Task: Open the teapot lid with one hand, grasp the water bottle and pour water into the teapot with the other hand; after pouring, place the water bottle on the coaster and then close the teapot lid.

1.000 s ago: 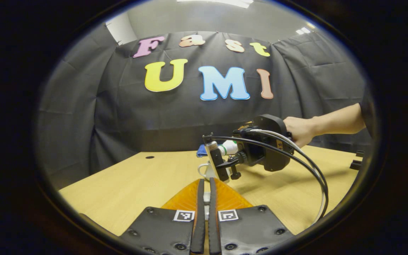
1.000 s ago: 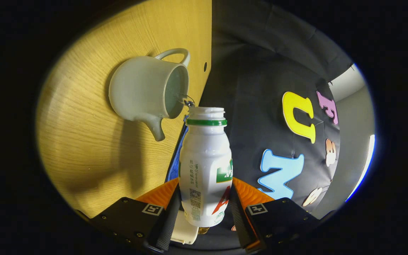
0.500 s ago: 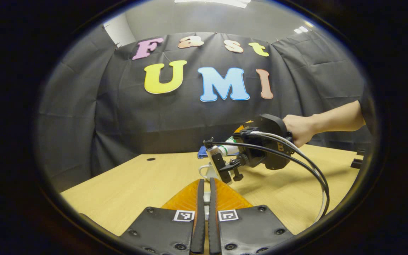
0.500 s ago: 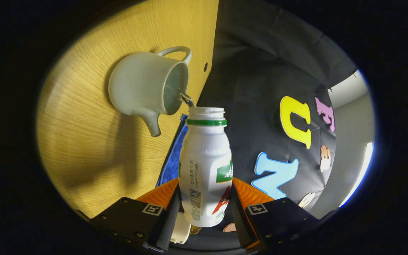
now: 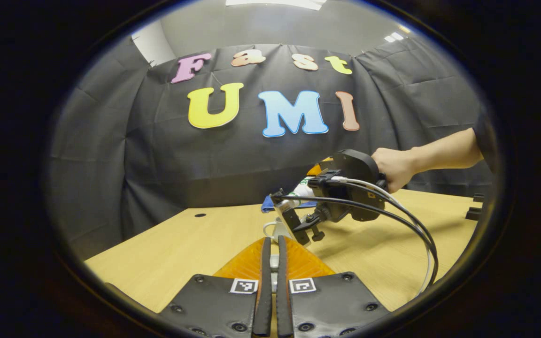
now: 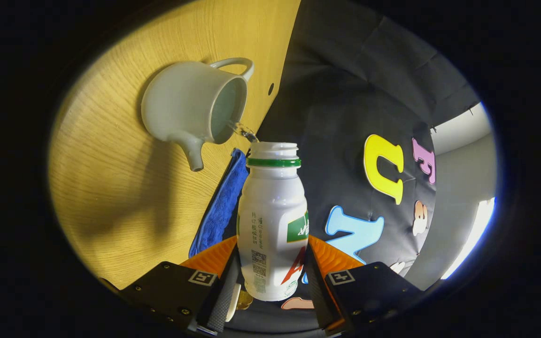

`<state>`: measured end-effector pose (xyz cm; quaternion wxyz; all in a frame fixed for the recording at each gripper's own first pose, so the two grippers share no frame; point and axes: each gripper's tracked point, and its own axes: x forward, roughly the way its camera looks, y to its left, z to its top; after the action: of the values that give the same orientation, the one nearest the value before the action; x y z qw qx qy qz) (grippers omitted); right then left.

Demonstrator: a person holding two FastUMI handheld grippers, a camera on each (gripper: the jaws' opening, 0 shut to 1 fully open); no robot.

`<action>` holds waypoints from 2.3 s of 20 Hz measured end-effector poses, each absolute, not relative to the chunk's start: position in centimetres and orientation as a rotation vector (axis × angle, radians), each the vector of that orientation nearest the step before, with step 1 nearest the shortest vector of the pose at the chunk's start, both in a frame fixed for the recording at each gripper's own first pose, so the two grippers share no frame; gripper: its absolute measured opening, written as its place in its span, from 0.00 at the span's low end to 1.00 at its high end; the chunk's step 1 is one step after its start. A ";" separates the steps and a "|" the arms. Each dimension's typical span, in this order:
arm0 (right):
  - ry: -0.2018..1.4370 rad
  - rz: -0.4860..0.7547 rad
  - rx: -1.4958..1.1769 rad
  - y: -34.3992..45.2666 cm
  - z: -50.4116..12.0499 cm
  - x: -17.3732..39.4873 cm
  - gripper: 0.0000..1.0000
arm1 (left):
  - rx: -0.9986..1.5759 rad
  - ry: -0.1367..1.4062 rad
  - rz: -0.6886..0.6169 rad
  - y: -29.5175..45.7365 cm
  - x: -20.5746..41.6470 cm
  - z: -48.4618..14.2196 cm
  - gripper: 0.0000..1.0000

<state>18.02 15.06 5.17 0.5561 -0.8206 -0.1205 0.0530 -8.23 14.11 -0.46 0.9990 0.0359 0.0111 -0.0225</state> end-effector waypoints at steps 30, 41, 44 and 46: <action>-0.322 0.183 -1.944 16.4 3.9 17.9 0.71 | 0.082 0.045 -0.047 14.0 -8.5 -0.9 0.10; -0.199 0.337 -1.258 15.8 3.9 17.4 0.71 | -0.043 0.043 -0.075 14.9 -7.2 0.5 0.14; -0.106 0.347 -0.963 14.2 3.8 16.3 0.71 | -0.021 0.036 -0.033 16.2 -6.1 1.0 0.10; -0.041 0.362 -0.765 13.1 3.9 14.9 0.71 | -0.016 0.024 -0.037 16.0 -5.3 1.7 0.14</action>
<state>14.94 13.09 3.91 0.9115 -0.3713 -0.0197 0.1758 -5.29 15.97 1.70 0.9997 -0.0080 0.0119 -0.0185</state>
